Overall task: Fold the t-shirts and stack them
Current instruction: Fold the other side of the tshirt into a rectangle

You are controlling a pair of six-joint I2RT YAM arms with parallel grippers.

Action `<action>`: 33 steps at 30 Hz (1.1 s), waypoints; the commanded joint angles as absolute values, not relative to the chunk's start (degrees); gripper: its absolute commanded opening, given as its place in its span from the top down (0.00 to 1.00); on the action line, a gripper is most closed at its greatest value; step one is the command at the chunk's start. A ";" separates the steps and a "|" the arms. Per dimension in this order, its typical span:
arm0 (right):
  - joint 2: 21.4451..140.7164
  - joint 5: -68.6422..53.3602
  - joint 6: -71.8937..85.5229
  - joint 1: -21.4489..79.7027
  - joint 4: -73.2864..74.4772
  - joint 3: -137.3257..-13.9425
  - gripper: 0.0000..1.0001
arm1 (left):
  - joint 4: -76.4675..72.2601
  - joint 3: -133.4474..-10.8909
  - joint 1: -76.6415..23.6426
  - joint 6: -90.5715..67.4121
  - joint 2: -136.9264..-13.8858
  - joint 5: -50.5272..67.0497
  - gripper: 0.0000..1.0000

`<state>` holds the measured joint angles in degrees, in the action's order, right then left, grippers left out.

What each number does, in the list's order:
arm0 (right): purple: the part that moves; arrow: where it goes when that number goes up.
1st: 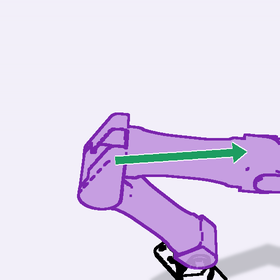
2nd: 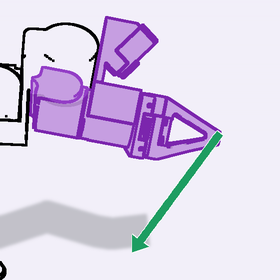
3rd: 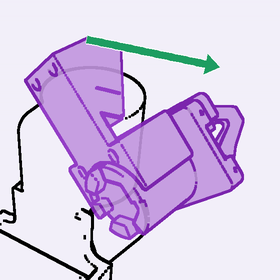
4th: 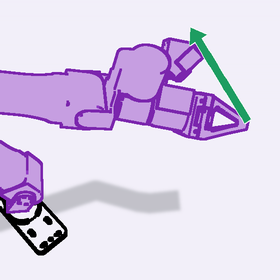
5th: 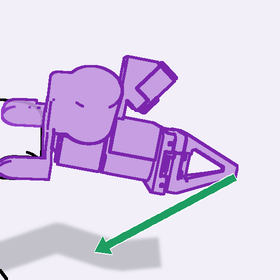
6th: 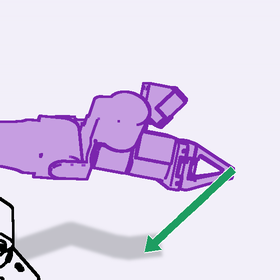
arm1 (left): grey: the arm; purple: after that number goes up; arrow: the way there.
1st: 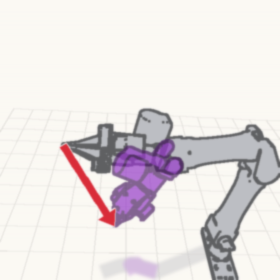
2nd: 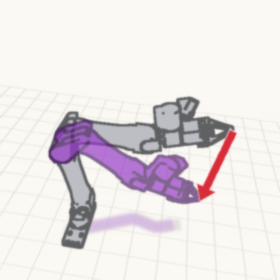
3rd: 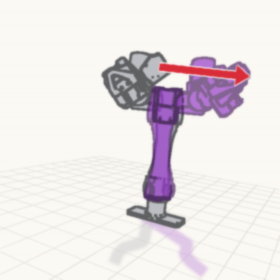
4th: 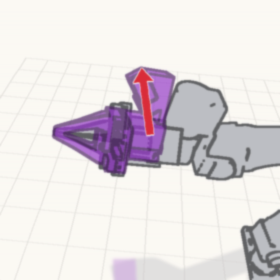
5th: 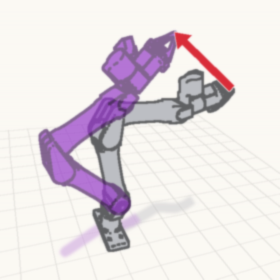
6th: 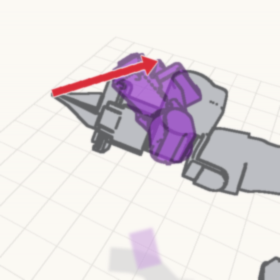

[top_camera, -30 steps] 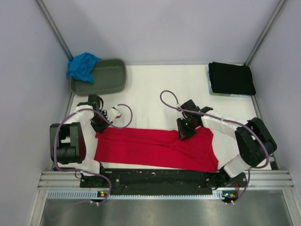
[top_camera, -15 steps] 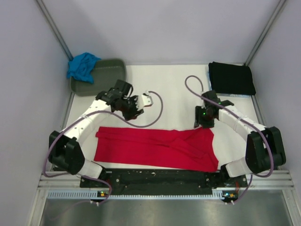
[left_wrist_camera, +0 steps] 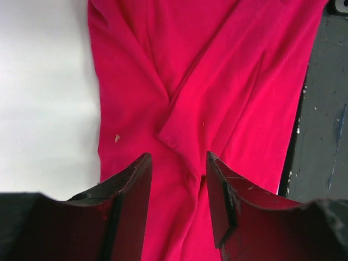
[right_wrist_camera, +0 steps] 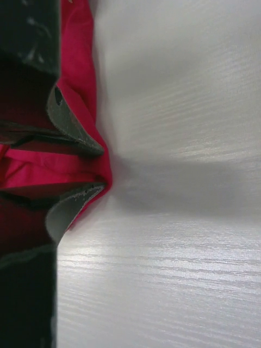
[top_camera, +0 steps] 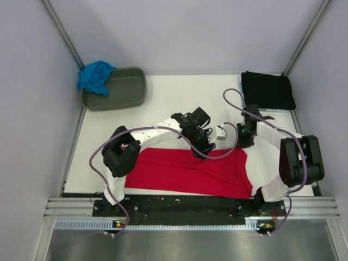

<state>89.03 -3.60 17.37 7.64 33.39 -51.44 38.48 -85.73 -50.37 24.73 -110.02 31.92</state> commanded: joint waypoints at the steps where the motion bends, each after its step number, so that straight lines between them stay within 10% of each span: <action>1: 90.61 -3.69 17.05 6.77 30.32 -50.98 0.79 | 34.81 -90.61 -51.85 19.34 -113.11 33.84 0.53; 15: 93.34 -5.36 18.19 4.66 28.74 -51.85 1.00 | 34.90 -91.76 -53.79 21.27 -120.41 32.53 0.57; 19: 93.25 -5.27 18.02 4.66 28.74 -51.59 1.00 | 34.01 -91.67 -53.79 22.59 -121.02 30.07 0.64; 25: 93.25 -4.92 17.93 4.57 28.74 -51.85 1.00 | 35.42 -91.85 -53.79 23.29 -120.41 31.72 1.00; 33: 92.90 -5.10 17.75 4.39 28.74 -51.77 1.00 | 36.74 -87.81 -53.88 27.06 -114.36 34.70 1.00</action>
<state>91.48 -6.42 18.11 5.08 32.10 -51.46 35.99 -89.82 -53.67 24.01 -120.95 30.74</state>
